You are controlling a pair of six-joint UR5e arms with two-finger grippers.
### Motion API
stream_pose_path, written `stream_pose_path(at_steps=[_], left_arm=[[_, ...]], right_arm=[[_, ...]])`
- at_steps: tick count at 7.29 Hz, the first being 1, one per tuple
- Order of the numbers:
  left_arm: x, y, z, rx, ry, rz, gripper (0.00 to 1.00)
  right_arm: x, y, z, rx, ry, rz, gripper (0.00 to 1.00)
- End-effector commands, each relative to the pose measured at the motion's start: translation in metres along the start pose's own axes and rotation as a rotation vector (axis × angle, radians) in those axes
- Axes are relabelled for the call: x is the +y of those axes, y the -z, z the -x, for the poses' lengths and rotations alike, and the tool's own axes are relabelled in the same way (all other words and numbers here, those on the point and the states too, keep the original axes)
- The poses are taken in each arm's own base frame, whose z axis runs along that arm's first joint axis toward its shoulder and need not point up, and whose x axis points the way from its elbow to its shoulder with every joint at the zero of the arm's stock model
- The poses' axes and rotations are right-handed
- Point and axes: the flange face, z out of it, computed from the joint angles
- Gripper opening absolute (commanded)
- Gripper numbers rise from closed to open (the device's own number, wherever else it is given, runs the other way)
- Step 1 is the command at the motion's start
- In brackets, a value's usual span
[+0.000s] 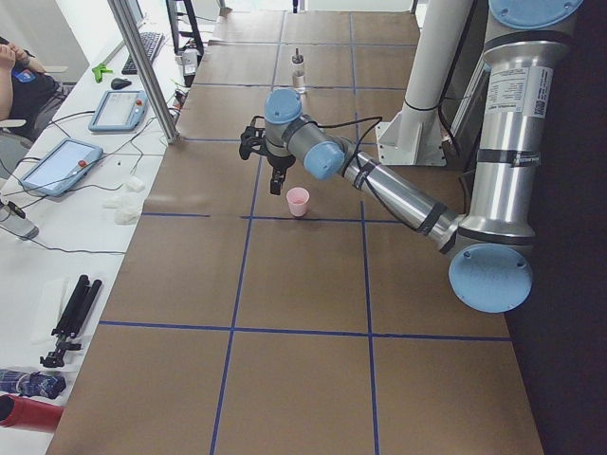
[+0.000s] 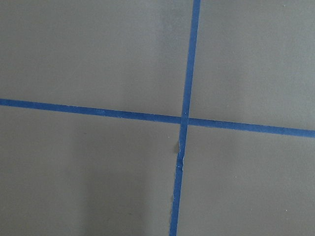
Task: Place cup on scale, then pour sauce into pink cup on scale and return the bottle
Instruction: 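Reach the left gripper down to the pink cup and grasp it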
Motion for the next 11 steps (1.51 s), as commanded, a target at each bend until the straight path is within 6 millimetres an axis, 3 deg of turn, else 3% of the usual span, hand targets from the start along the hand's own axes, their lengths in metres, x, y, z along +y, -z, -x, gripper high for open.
stream_pose_path(at_steps=[1, 3, 4, 7, 8, 11], left_arm=[[0.005, -0.051, -0.043, -0.093, 0.060, -0.037, 1.00], [0.031, -0.106, -0.068, -0.142, 0.191, -0.004, 1.00], [0.037, -0.116, -0.073, -0.154, 0.215, -0.001, 1.00], [0.034, -0.159, -0.048, -0.195, 0.212, -0.005, 1.00], [0.033, -0.168, -0.042, -0.196, 0.212, -0.002, 1.00], [0.041, -0.178, -0.047, -0.197, 0.195, 0.020, 1.00]], right_arm=[[0.000, 0.000, 0.000, 0.001, 0.000, 0.000, 1.00], [0.000, 0.000, 0.000, 0.002, 0.000, 0.000, 1.00], [0.000, -0.001, -0.001, 0.005, -0.001, 0.001, 1.00], [0.001, -0.001, -0.001, 0.004, -0.002, 0.002, 1.00], [0.001, -0.001, -0.001, 0.004, -0.001, 0.001, 1.00], [0.000, -0.001, -0.001, 0.007, -0.001, 0.001, 1.00]])
